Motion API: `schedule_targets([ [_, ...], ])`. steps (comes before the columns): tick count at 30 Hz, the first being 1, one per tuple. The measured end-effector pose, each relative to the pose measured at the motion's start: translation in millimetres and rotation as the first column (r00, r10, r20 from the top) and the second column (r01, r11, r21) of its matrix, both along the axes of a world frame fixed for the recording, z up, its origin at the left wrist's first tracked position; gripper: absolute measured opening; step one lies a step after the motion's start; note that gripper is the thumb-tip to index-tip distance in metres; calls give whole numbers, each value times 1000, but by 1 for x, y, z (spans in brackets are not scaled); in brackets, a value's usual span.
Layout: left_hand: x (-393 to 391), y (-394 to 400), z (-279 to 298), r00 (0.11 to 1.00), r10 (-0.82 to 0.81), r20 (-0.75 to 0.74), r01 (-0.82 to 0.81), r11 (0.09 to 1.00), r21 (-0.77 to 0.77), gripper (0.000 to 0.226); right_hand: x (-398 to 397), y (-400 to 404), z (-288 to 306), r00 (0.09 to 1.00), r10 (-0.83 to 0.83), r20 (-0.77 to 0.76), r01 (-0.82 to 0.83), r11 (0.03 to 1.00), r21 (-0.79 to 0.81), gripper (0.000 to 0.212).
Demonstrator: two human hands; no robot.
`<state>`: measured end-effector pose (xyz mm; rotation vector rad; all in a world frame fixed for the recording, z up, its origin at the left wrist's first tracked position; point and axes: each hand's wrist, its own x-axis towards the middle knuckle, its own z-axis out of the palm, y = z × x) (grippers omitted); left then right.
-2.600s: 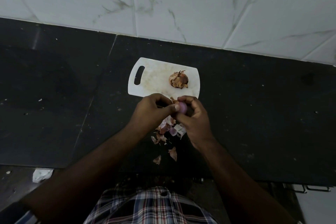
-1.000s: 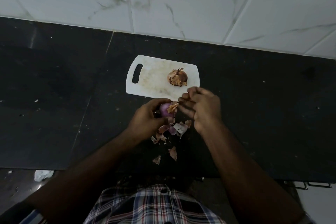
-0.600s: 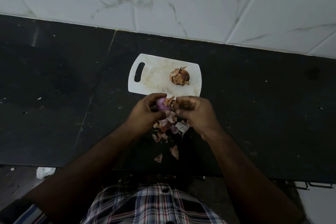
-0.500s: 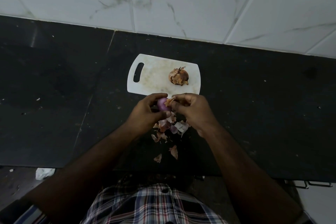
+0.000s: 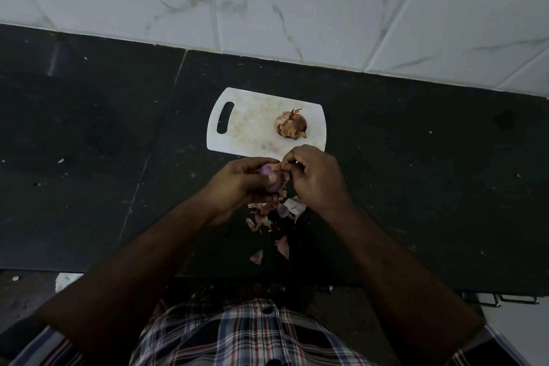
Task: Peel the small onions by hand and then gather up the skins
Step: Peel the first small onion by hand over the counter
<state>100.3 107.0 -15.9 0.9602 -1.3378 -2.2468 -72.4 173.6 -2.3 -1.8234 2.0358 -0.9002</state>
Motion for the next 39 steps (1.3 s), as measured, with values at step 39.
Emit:
schedule_targets([
  [39,14,-10,-3,999,24,48,-19,994,-107,45,-4,-5,14,750,-346,564,123,911,395,13],
])
